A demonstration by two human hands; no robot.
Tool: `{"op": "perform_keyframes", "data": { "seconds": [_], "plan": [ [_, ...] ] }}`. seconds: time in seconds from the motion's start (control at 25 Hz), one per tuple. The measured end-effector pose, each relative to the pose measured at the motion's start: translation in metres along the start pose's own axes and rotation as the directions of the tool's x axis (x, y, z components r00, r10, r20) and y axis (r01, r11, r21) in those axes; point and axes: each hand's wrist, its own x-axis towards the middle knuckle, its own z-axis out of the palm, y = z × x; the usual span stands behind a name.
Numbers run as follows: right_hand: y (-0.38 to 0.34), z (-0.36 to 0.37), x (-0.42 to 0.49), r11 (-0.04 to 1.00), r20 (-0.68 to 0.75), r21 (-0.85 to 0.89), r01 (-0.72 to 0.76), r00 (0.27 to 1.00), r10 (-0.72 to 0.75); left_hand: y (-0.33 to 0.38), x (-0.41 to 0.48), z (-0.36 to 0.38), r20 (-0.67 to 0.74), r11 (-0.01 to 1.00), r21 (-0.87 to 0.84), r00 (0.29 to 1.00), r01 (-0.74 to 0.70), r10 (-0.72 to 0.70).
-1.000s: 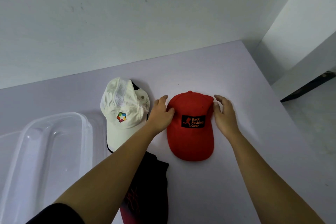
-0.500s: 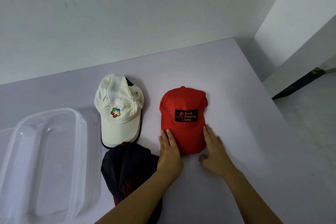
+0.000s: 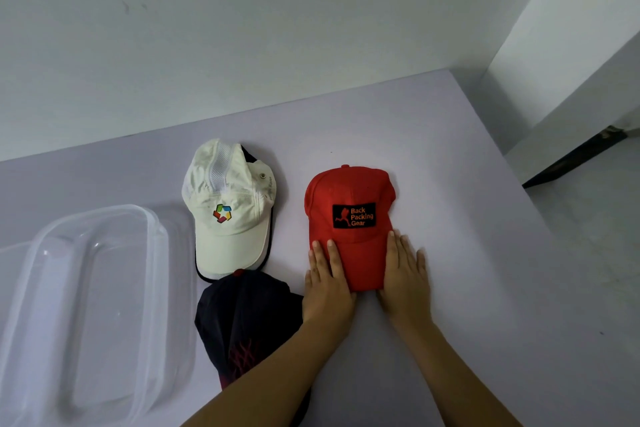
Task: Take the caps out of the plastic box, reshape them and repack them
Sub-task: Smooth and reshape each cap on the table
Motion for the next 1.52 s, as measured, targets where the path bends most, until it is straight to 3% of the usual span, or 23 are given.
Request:
{"op": "perform_keyframes", "data": {
  "seconds": [0.2,0.4,0.68,0.8,0.96,1.08,1.32,1.44,1.52],
  "plan": [
    [0.009,-0.004,0.010,0.998,0.022,-0.058,-0.016,1.000,0.017,0.004,0.000,-0.002,0.073,0.999,-0.040,0.997,0.036,-0.033],
    [-0.003,-0.008,0.002,0.996,0.024,0.055,-0.072,0.997,0.071,0.003,0.005,-0.008,0.053,0.995,-0.037,0.994,0.095,-0.093],
    [0.006,-0.006,0.011,0.999,0.021,0.016,-0.047,0.999,0.047,0.008,0.001,-0.012,0.098,0.993,-0.073,0.992,0.092,-0.085],
    [0.000,-0.010,0.006,0.982,-0.030,0.182,-0.048,0.998,0.055,0.010,-0.003,-0.015,0.094,0.979,-0.190,0.994,0.075,-0.058],
    [-0.006,-0.014,0.003,0.888,0.053,0.440,-0.133,0.991,0.122,0.013,-0.007,-0.010,0.048,0.936,-0.350,0.999,0.028,-0.012],
    [-0.009,-0.016,0.003,0.836,0.093,0.528,-0.150,0.989,0.118,0.014,-0.006,-0.011,0.002,0.894,-0.447,1.000,0.008,-0.008],
    [0.002,-0.013,0.002,0.927,0.024,0.361,-0.105,0.994,0.104,0.003,-0.004,-0.011,0.094,0.943,-0.332,0.995,0.006,0.027],
    [0.006,-0.002,-0.004,0.978,-0.077,0.207,-0.037,0.996,0.054,0.007,-0.004,-0.016,0.098,0.962,-0.263,0.994,0.071,-0.046],
    [0.002,-0.005,-0.006,0.970,-0.071,0.239,-0.053,0.995,0.072,0.008,-0.005,-0.016,0.110,0.963,-0.243,0.990,0.112,-0.087]
  ]
}}
